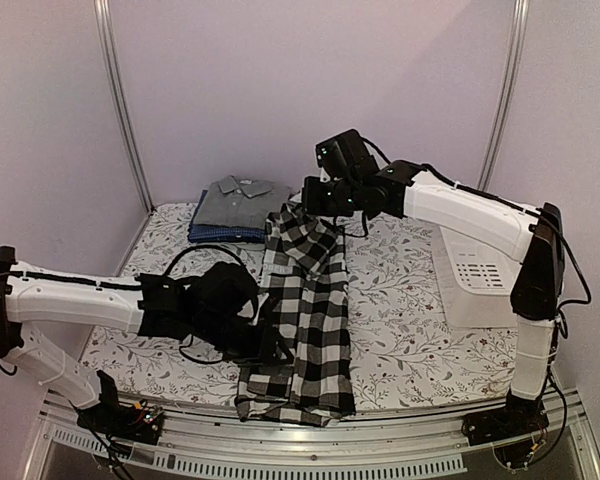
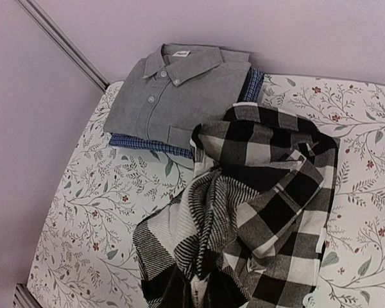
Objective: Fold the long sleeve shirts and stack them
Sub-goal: Fold the 1/3-folded shirt at the center of the board.
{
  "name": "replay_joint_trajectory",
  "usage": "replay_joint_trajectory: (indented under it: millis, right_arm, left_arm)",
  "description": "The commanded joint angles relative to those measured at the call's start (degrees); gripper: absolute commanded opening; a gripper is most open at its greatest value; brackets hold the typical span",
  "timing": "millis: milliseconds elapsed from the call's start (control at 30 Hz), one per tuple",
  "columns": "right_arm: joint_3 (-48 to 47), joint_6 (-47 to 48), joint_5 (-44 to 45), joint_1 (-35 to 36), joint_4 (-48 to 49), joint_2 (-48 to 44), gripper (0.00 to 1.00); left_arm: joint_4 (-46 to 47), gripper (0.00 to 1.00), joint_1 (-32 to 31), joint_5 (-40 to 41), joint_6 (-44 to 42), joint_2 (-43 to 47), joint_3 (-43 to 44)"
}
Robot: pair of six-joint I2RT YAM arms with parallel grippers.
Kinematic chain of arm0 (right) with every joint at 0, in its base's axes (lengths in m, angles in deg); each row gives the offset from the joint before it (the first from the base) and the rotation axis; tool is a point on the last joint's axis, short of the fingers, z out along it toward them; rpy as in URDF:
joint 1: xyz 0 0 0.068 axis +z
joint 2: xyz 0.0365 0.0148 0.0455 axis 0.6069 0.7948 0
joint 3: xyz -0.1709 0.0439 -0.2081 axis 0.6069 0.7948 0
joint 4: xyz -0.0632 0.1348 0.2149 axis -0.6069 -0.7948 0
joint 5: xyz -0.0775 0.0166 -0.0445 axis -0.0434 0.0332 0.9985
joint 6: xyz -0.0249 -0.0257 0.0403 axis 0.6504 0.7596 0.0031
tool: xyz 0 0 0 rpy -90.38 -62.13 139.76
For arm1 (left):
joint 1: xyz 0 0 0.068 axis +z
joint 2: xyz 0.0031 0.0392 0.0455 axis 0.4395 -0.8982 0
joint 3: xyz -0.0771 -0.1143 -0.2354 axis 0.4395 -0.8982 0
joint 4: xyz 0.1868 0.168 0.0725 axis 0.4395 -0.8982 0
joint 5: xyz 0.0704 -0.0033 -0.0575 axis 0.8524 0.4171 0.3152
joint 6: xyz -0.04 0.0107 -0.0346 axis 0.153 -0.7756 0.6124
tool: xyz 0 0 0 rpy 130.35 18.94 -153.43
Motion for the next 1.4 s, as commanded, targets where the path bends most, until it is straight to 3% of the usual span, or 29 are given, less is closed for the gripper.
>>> replay_joint_trajectory:
  millis: [0, 200, 400, 900, 1000, 1200, 1367]
  right_arm:
    - [11.2, -8.8, 4.8, 4.2, -5.0, -8.8, 0.00]
    - [27.3, -17.5, 5.6, 11.7, -6.7, -14.5, 0.00]
    - [35.1, -26.7, 4.8, 19.1, -9.3, -14.1, 0.00]
    - [38.1, -29.2, 0.4, 21.5, -6.3, -12.9, 0.00]
    - [40.8, -29.3, -1.2, 21.4, -5.0, -14.5, 0.10]
    - [42.0, -26.8, -2.5, 22.1, -6.7, -18.1, 0.48]
    - [43.2, -25.3, -1.7, 19.4, -8.6, -23.4, 0.52]
  left_arm:
    - [-2.2, 0.35, 9.7, -2.8, -7.9, 1.7, 3.0]
    - [0.4, 0.35, 22.0, -9.9, -13.1, -1.9, 7.0]
    - [1.9, 0.38, 28.5, -14.7, -16.5, -8.5, 11.6]
    - [7.3, 0.42, 30.4, -17.3, -18.7, -25.4, 18.4]
    - [8.0, 0.39, 30.4, -17.2, -18.9, -27.9, 19.5]
    - [7.8, 0.31, 30.4, -14.0, -19.0, -29.9, 20.4]
    - [5.5, 0.28, 30.4, -9.8, -20.4, -28.4, 20.8]
